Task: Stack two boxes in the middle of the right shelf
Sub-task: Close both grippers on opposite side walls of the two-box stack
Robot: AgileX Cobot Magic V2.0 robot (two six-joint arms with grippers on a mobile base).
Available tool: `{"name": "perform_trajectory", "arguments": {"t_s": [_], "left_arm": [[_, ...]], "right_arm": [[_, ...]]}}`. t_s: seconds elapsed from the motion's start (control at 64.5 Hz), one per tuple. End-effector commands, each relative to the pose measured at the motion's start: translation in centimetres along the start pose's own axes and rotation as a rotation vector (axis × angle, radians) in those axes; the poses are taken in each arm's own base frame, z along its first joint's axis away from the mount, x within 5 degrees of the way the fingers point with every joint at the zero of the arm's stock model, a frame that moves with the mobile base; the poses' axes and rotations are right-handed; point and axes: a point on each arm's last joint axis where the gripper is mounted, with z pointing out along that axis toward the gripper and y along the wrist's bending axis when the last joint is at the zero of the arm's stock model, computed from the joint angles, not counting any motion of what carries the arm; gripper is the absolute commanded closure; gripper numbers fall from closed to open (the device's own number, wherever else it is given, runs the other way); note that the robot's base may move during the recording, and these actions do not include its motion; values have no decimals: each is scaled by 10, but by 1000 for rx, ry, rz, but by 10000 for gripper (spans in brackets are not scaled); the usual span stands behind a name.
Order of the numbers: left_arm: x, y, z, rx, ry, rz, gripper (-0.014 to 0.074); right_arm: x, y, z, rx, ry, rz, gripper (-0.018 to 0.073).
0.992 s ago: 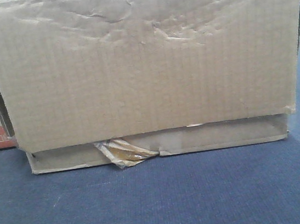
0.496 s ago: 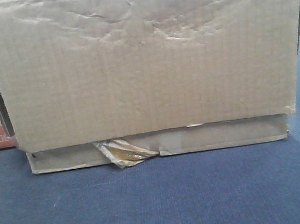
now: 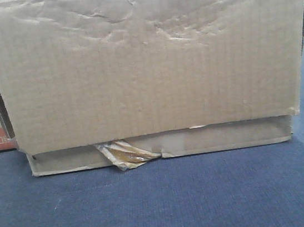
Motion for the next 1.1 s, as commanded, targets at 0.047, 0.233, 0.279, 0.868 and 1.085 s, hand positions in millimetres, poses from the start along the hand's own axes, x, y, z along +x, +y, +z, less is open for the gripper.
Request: {"name": "perform_trajectory", "arguments": {"t_s": [0.047,0.233,0.279,0.868,1.085], "left_arm": [[-9,3,28,9,-3,-4,9],[-12,4,60,20,37,-7,33],[-11,4,63,22,48,-7,61],[-8,7,27,-26,11,-60,708],[-10,17,-61,-176,-202,-132,708]], "right_arm": [[-2,0,3,4,-10,-3,-10],[-2,0,3,4,-10,-3,-10],[-2,0,3,4,-10,-3,-10],[-2,0,3,2,-1,-3,-10],[-1,0,3,2,1,-3,-10]]}}
